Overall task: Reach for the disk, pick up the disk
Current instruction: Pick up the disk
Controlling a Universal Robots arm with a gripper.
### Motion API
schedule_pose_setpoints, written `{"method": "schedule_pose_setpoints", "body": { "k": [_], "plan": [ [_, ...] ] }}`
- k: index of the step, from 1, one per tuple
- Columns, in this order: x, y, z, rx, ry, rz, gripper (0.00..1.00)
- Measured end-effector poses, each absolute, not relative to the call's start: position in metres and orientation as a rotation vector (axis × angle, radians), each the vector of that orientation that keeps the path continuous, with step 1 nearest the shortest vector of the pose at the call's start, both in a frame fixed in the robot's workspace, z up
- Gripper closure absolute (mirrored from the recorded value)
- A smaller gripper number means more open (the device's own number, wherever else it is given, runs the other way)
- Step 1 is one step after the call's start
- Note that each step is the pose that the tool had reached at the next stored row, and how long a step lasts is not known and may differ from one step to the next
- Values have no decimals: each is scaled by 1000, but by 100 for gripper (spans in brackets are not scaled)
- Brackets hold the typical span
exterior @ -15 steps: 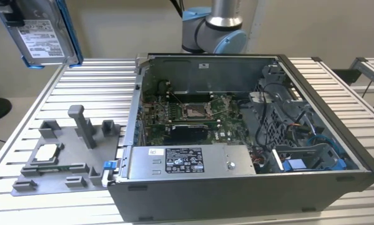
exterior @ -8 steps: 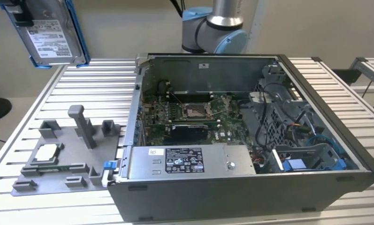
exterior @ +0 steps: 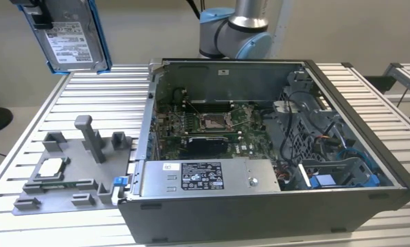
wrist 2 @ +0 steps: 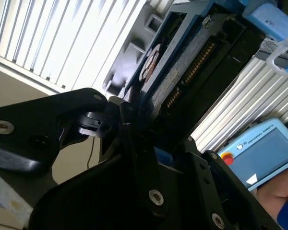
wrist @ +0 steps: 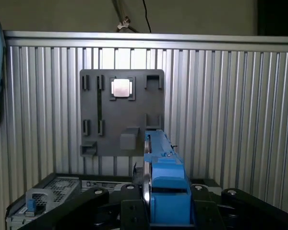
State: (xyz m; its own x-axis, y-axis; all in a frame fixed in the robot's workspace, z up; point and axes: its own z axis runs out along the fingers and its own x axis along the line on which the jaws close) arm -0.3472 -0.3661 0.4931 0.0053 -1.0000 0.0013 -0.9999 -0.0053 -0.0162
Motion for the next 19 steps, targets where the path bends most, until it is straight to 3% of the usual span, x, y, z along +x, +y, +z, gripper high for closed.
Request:
{"method": "schedule_pose_setpoints", "body": {
  "k": [19],
  "plan": [
    [-273, -366, 493, -2220, 2208, -19, 100]
  ]
}}
